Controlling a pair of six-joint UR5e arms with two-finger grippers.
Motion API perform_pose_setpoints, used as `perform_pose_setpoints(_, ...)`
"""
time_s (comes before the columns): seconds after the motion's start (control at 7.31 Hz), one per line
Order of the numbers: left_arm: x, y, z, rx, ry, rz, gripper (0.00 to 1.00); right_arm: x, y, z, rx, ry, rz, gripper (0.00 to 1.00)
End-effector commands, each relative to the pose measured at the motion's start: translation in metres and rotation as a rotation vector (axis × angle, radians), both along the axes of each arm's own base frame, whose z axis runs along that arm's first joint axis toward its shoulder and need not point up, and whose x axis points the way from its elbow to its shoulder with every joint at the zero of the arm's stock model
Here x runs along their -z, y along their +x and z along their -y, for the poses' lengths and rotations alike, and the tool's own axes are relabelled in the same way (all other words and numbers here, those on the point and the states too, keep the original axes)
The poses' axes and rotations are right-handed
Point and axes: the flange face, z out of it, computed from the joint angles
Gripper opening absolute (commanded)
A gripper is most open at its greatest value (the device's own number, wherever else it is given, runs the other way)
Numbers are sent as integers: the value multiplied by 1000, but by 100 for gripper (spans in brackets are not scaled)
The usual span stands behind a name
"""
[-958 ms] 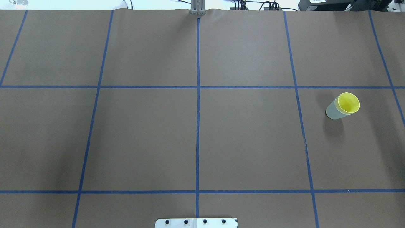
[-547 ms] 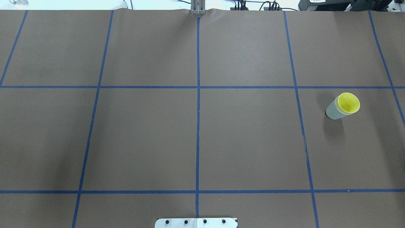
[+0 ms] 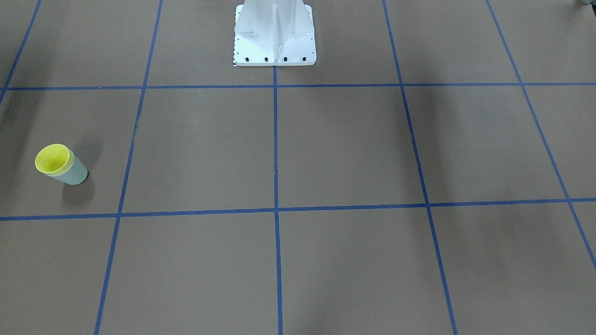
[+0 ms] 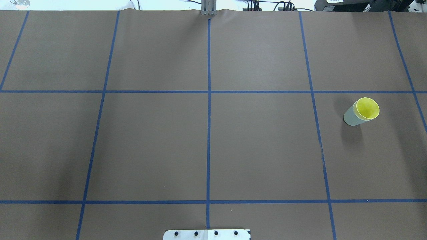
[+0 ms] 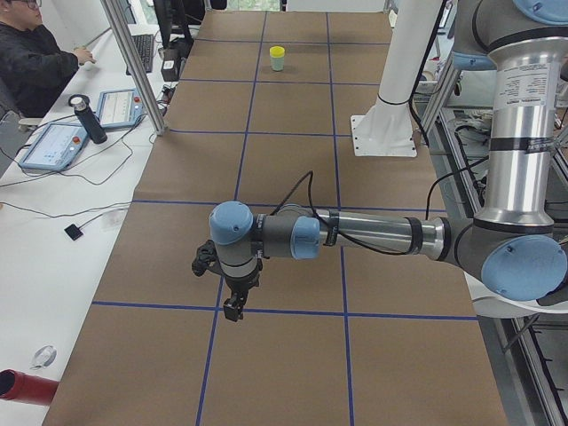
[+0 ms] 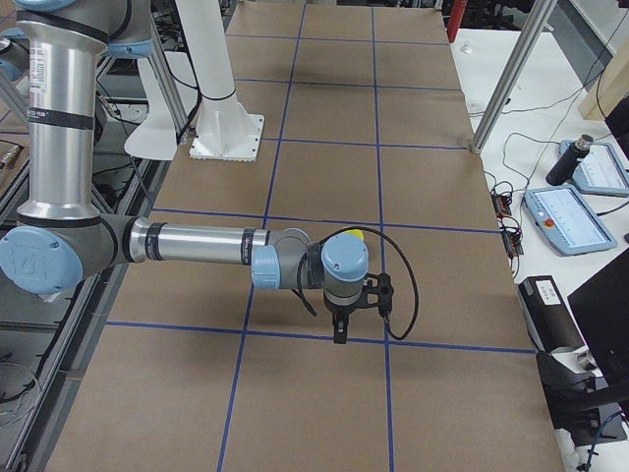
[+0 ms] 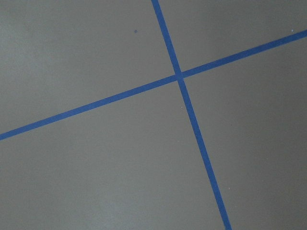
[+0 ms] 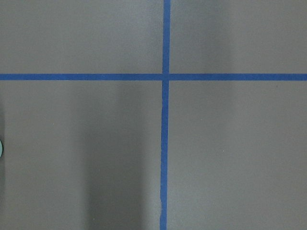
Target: Transfer and stack yellow cup on green cup
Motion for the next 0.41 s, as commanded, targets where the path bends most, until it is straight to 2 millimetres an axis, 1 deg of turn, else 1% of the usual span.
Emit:
perform_pose_setpoints(0.0, 0, 0, 0, 0, 0, -2, 100, 0, 0, 0, 0, -1, 1, 100)
perform_pose_setpoints(0.27, -1, -1, -1, 3, -2, -2, 100, 1, 0, 1, 0, 1, 1, 100)
